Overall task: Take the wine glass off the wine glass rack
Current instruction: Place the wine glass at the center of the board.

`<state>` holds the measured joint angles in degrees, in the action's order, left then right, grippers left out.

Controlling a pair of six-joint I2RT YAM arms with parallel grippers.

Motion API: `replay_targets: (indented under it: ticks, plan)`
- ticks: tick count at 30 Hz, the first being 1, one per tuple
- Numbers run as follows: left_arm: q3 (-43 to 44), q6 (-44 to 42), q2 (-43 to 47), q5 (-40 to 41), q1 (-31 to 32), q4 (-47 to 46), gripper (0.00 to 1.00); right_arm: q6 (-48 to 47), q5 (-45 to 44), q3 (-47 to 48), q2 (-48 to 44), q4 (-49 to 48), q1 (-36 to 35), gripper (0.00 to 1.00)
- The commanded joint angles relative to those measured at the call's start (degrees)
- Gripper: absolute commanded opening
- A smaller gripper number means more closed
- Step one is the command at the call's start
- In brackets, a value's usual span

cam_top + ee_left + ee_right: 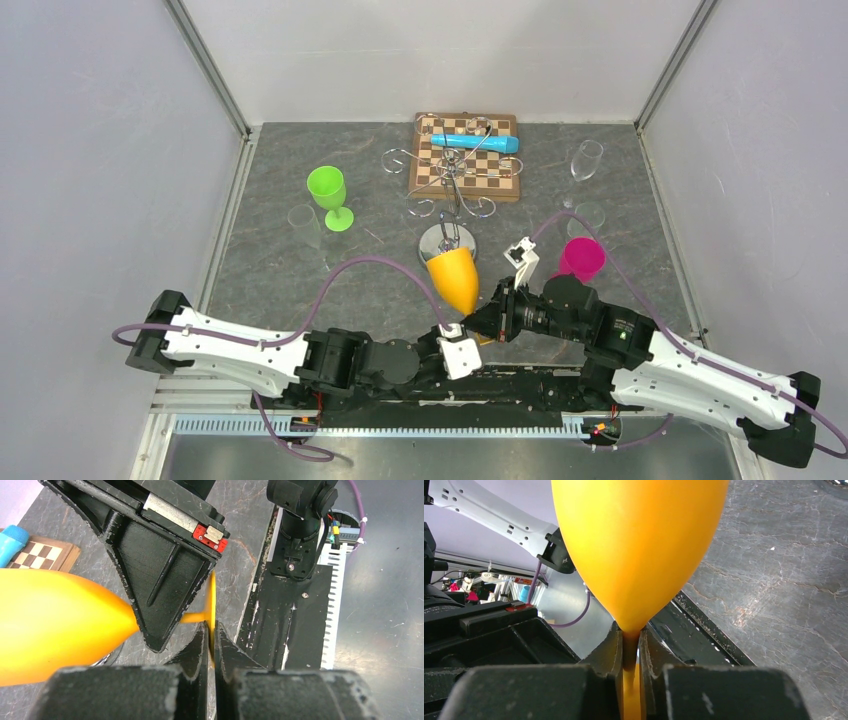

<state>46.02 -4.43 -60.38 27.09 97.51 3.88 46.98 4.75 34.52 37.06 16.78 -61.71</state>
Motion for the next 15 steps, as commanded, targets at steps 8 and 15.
replay_targets:
  ticks: [8,15]
  plan:
    - [1.9,7.4,-0.8,-0.7,0.7,2.2,0.48,-3.9,1.0,-0.8,-2.2,-1.5,-0.1,0.00]
    - [1.5,9.9,0.5,-0.1,0.6,2.9,0.66,-9.5,-0.4,-0.4,-2.6,2.7,-0.1,0.00]
